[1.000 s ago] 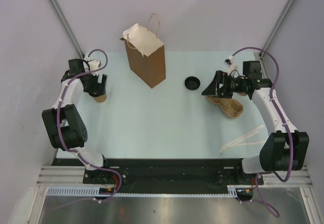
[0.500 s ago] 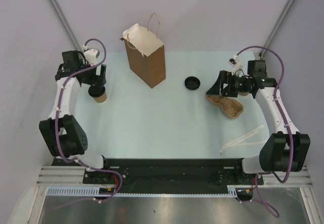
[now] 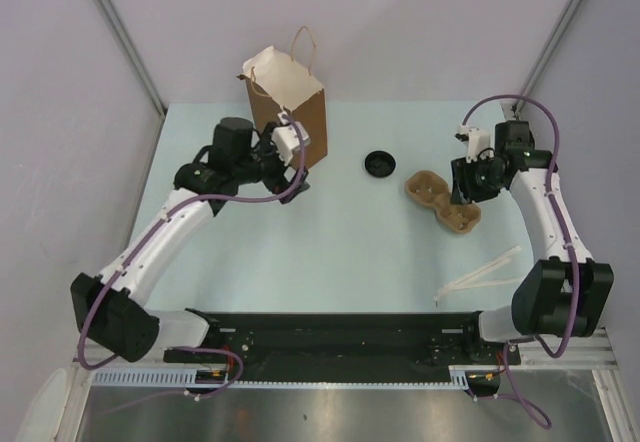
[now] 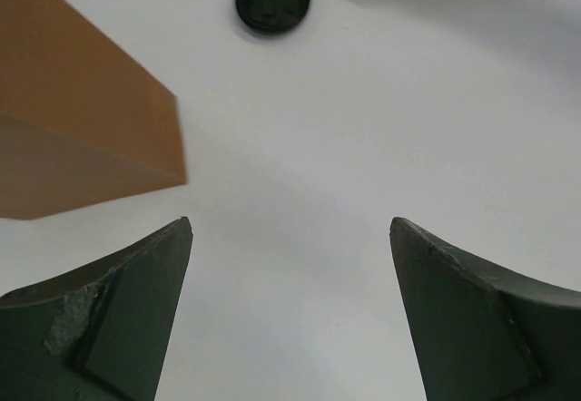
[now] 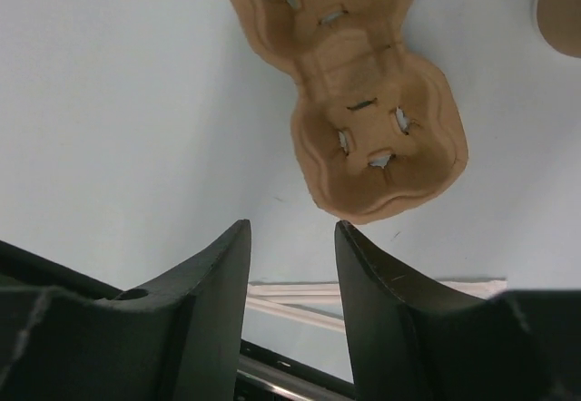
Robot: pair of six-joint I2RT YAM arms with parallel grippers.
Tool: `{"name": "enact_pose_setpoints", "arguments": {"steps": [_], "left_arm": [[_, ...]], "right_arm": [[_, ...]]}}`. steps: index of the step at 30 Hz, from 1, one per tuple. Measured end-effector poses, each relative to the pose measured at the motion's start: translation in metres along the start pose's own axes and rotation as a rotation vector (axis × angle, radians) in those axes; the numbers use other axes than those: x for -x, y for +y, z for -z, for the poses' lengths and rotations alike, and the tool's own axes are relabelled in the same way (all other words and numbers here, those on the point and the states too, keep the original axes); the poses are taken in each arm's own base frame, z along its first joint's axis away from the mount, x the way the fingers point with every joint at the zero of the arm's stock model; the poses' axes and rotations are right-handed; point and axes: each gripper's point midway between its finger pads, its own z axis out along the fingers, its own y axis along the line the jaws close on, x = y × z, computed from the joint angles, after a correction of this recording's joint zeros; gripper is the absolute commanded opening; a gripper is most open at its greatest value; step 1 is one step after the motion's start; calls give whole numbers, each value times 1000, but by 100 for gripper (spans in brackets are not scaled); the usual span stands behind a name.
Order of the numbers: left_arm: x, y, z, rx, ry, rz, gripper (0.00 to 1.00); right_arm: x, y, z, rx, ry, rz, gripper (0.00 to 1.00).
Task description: Pack the takeout coffee
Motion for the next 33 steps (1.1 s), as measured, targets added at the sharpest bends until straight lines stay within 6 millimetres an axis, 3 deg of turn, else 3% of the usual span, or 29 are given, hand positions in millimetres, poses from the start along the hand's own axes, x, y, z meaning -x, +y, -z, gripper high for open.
{"name": "enact_pose_setpoints", "arguments": {"steps": [5, 9, 17, 25, 33], "left_arm": [[-31, -29, -34, -93, 82, 93, 94], [-33, -39, -43, -117, 84, 149, 94], [-37, -43, -53, -122, 77, 229, 94], [-42, -47, -55, -128, 86, 265, 94], [-44, -48, -56, -128, 85, 273, 94]], "right_arm": [[-19, -14, -27, -28, 131, 38, 46], [-29, -16, -44, -31, 199, 67, 45], [-43, -13, -68, -23, 268, 107, 45], [-45, -13, -87, -23, 293, 133, 43], [-47, -18, -95, -36, 303, 136, 38]]}}
